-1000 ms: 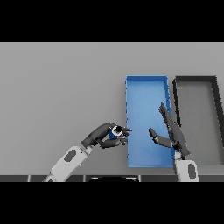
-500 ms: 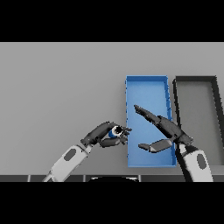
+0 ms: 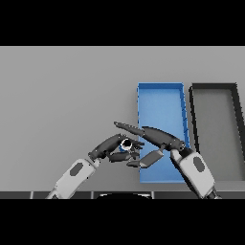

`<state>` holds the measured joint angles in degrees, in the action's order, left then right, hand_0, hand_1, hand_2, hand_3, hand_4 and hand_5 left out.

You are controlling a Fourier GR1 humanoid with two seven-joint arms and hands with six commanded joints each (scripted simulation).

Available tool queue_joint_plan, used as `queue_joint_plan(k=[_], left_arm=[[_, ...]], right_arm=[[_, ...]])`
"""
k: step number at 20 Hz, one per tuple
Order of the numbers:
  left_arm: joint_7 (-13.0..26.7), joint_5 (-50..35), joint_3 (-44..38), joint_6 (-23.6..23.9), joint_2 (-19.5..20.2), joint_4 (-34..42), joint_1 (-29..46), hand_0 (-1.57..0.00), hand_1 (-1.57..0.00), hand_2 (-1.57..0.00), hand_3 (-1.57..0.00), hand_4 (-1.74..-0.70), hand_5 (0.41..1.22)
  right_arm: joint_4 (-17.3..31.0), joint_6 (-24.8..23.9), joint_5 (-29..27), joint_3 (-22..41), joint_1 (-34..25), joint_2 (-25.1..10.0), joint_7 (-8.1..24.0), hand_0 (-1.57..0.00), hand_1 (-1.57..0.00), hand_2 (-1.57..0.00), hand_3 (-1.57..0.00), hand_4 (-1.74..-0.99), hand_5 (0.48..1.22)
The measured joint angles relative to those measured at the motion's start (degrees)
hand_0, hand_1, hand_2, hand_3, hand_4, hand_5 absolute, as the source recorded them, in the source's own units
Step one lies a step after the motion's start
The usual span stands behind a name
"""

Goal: Pick up the blue pipe and place it into the blue bin.

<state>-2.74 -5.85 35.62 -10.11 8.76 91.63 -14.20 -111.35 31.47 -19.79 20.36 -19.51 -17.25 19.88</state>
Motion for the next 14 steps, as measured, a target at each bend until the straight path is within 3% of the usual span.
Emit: queue_joint_plan(k=[3, 5, 7, 8, 9, 10, 12, 14], left_arm=[[0.0, 1.0, -0.1, 0.3, 0.3, 0.2, -0.6, -1.57, -1.57, -1.57, -1.54, -1.74, 1.221], [0.5, 0.5, -0.1, -0.5, 1.0, 0.8, -0.2, -1.57, -1.57, -1.57, -1.48, -1.74, 1.221], [0.8, 1.3, -0.1, -0.4, 1.6, 1.1, -0.4, -1.18, -1.08, -1.06, -1.03, -1.68, 1.221], [4.5, 3.4, 1.1, -0.8, 2.7, 0.9, -1.3, -0.99, -0.88, -0.85, -0.82, -1.55, 1.221], [7.7, 4.3, 1.8, -1.9, 3.6, 1.2, -1.7, -0.82, -0.71, -0.68, -0.66, -1.48, 1.221], [9.3, 5.1, 1.5, -1.7, 3.8, 1.7, -1.3, -0.78, -0.71, -0.69, -0.58, -1.53, 1.221], [7.2, 6.1, 0.3, -0.4, 2.2, 0.8, -1.0, -1.06, -1.02, -0.97, -0.94, -1.61, 1.221], [5.2, 5.0, -0.1, -0.3, 0.6, 0.3, -0.3, -1.25, -1.22, -1.12, -1.17, -1.66, 1.221]], right_arm=[[2.3, -0.1, 0.2, 0.9, -3.3, 2.3, 1.0, 0.0, 0.0, 0.0, 0.0, -1.218, 0.508], [4.0, 0.4, 0.4, 2.0, -5.7, 4.0, 1.3, -0.05, -0.08, -0.1, -0.05, -1.245, 0.506], [5.7, 1.0, -0.2, 2.2, -8.0, 4.9, 2.2, -0.35, -0.38, -0.38, -0.3, -1.335, 0.507], [6.6, 1.5, -0.3, 2.5, -8.9, 5.2, 2.9, -0.53, -0.53, -0.53, -0.44, -1.362, 0.508], [7.2, 2.2, -0.2, 2.8, -9.8, 5.6, 3.0, -0.72, -0.7, -0.74, -0.63, -1.43, 0.522], [8.0, 2.5, 0.1, 3.5, -10.3, 6.6, 2.2, -0.89, -0.87, -0.91, -0.77, -1.486, 0.55], [9.2, 3.4, -3.2, 3.9, -10.8, 6.8, 1.8, -1.13, -1.12, -1.14, -0.96, -1.562, 0.666], [9.0, 2.7, -6.8, 4.5, -11.1, 6.9, 3.2, -1.29, -1.29, -1.3, -1.18, -1.495, 0.826]])
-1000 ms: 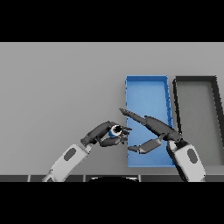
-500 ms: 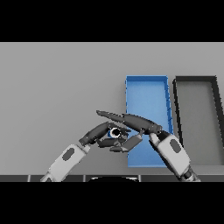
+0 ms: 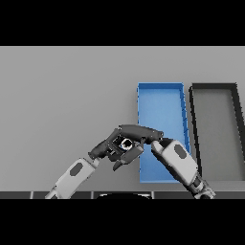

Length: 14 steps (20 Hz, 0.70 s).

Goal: Pick up the blue pipe and place it into the blue bin.

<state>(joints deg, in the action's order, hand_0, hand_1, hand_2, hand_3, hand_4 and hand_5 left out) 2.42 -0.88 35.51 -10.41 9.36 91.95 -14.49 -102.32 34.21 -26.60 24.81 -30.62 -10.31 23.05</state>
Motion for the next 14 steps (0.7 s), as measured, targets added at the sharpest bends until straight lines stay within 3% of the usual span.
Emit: queue_joint_plan(k=[2, 4, 5, 6, 8, 9, 11, 14], left_arm=[[0.0, -1.8, -0.8, -0.4, -1.5, 0.3, 0.9, -1.36, -1.34, -1.25, -1.31, -1.69, 1.221], [-2.6, -2.6, -1.7, -1.7, -2.2, -0.6, 1.0, -1.44, -1.43, -1.35, -1.41, -1.71, 1.221], [-1.8, -2.6, -2.0, -1.9, -2.1, -0.4, 1.0, -1.46, -1.45, -1.37, -1.44, -1.71, 1.221], [-0.8, -2.7, -2.1, -2.2, -2.6, -0.6, 0.9, -1.49, -1.48, -1.39, -1.46, -1.72, 1.221], [-1.2, -2.6, -2.6, -1.7, -2.8, -0.3, 1.3, -1.52, -1.51, -1.39, -1.5, -1.73, 1.221], [-0.8, -3.4, -3.0, -2.2, -2.3, 0.3, 1.8, -1.43, -1.35, -1.22, -1.33, -1.65, 1.221], [-2.1, -0.4, -2.3, -2.1, -0.6, 1.2, 1.6, -0.93, -0.87, -0.78, -0.85, -1.41, 1.221], [-4.4, 4.2, -1.7, -5.7, 1.8, 0.8, 0.7, -0.47, -0.44, -0.4, -0.44, -1.14, 1.187]], right_arm=[[0.4, -0.7, -1.1, 0.5, 0.6, 0.2, -3.8, -1.39, -1.39, -1.4, -1.32, -1.452, 0.968], [-0.4, -1.0, 2.7, 1.4, 0.6, -0.8, -8.0, -1.46, -1.45, -1.46, -1.41, -1.447, 1.059], [-0.4, -1.0, 4.4, 1.8, 0.3, -1.5, -9.9, -1.48, -1.48, -1.48, -1.44, -1.457, 1.092], [-0.7, -1.2, 4.1, 2.5, 0.7, -2.4, -10.9, -1.5, -1.5, -1.5, -1.47, -1.465, 1.118], [-0.5, -2.6, 2.7, 3.0, -0.2, -3.1, -10.0, -1.52, -1.52, -1.53, -1.51, -1.475, 1.155], [-0.3, -3.4, 2.2, 3.2, 0.0, -3.2, -11.2, -1.53, -1.53, -1.53, -1.52, -1.48, 1.168], [-0.5, -5.2, -0.2, 3.7, 0.3, -3.9, -11.8, -1.55, -1.55, -1.55, -1.54, -1.487, 1.187], [-0.7, -6.1, -0.3, 4.7, -0.6, -4.6, -9.3, -1.56, -1.56, -1.56, -1.55, -1.491, 1.204]])
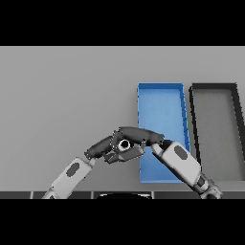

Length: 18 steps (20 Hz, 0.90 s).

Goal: Pick up the blue pipe and place it into the blue bin.

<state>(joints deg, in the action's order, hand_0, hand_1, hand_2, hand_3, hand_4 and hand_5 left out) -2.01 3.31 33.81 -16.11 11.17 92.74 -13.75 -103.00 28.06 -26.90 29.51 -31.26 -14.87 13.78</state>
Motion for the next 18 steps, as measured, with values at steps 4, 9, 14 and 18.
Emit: queue_joint_plan(k=[4, 9, 14, 18], left_arm=[[-0.2, 2.4, -0.5, -0.2, 0.4, -0.5, 0.0, -0.19, -0.18, -0.16, -0.18, -0.97, 0.849], [1.6, 3.4, -0.3, 1.2, -1.1, -1.5, -0.9, -0.06, -0.06, -0.05, -0.06, -0.89, 0.638], [3.4, 1.5, -0.7, 0.5, -1.5, -1.4, 0.2, -0.02, -0.02, -0.02, -0.02, -0.9, 0.569], [5.1, 1.7, -1.0, 1.2, -1.3, -2.0, 1.0, -0.01, -0.01, -0.01, -0.01, -0.91, 0.541]], right_arm=[[-0.2, -0.1, -0.6, -0.1, -0.5, 0.4, -0.2, -1.57, -1.57, -1.57, -1.56, -1.495, 1.214], [-0.2, 0.3, 1.6, 0.4, 0.0, -0.2, -1.0, -1.57, -1.57, -1.57, -1.57, -1.493, 1.219], [-0.1, 0.1, -0.9, -0.3, -0.5, -0.1, -1.5, -1.57, -1.57, -1.57, -1.57, -1.488, 1.22], [-1.2, -3.3, -7.7, -1.3, -1.8, -0.6, 3.8, -1.57, -1.57, -1.57, -1.57, -1.541, 1.221]])
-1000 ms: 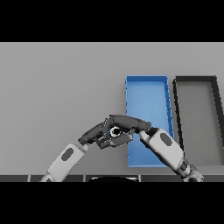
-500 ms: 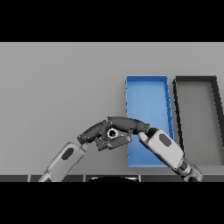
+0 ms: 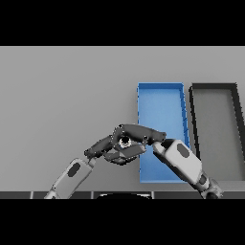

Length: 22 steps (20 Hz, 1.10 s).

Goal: Pick up the blue pipe and place it into the blue bin.

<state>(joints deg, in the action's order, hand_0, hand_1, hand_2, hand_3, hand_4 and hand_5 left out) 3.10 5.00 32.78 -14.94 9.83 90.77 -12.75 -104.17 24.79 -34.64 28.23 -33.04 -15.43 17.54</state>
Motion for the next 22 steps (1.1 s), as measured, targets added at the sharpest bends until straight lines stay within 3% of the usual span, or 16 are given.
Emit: queue_joint_plan(k=[4, 6, 9, 13, 15, 19, 22], left_arm=[[1.4, -0.5, 0.0, -0.7, 0.2, 0.4, -0.6, 0.0, 0.0, 0.0, 0.0, -0.92, 0.507], [1.9, -0.9, -0.1, -1.0, -0.1, 0.0, -0.9, 0.0, 0.0, 0.0, 0.0, -0.92, 0.503], [2.2, -0.6, 0.7, -0.8, 0.1, 1.4, 0.4, 0.0, 0.0, 0.0, 0.0, -0.92, 0.503], [2.0, -0.4, 0.8, -1.1, 0.3, 1.7, -0.1, 0.0, 0.0, 0.0, 0.0, -0.9, 0.495], [2.1, -1.2, 0.5, -1.6, 0.7, 1.8, 0.4, 0.0, 0.0, 0.0, 0.0, -0.91, 0.491], [0.7, -1.6, 0.0, -1.4, 1.1, 2.5, 1.0, 0.0, 0.0, 0.0, 0.0, -0.91, 0.487], [2.8, -1.6, -0.4, -1.0, 0.8, 2.0, 0.5, 0.0, 0.0, 0.0, 0.0, -0.9, 0.489]], right_arm=[[-1.2, -3.2, -9.4, -3.6, -5.0, -2.1, 5.9, -1.57, -1.57, -1.57, -1.57, -1.659, 1.221], [-1.1, -7.1, -15.3, -6.6, -9.2, -3.1, 8.9, -1.57, -1.57, -1.57, -1.57, -1.689, 1.171], [0.4, -11.2, -24.2, -12.5, -16.5, -5.7, 8.9, -1.57, -1.57, -1.57, -1.57, -1.714, 1.134], [6.7, -14.2, -23.6, -17.9, -25.4, -8.8, 6.9, -1.57, -1.57, -1.57, -1.57, -1.73, 1.11], [13.6, -15.9, -19.3, -19.8, -29.1, -10.3, 6.4, -1.57, -1.57, -1.57, -1.57, -1.734, 1.127], [22.4, -16.2, -13.6, -22.2, -27.4, -13.1, 7.9, -1.57, -1.57, -1.57, -1.57, -1.738, 1.129], [25.5, -16.8, -11.0, -23.4, -21.7, -13.3, 9.3, -1.57, -1.57, -1.57, -1.57, -1.74, 1.117]])
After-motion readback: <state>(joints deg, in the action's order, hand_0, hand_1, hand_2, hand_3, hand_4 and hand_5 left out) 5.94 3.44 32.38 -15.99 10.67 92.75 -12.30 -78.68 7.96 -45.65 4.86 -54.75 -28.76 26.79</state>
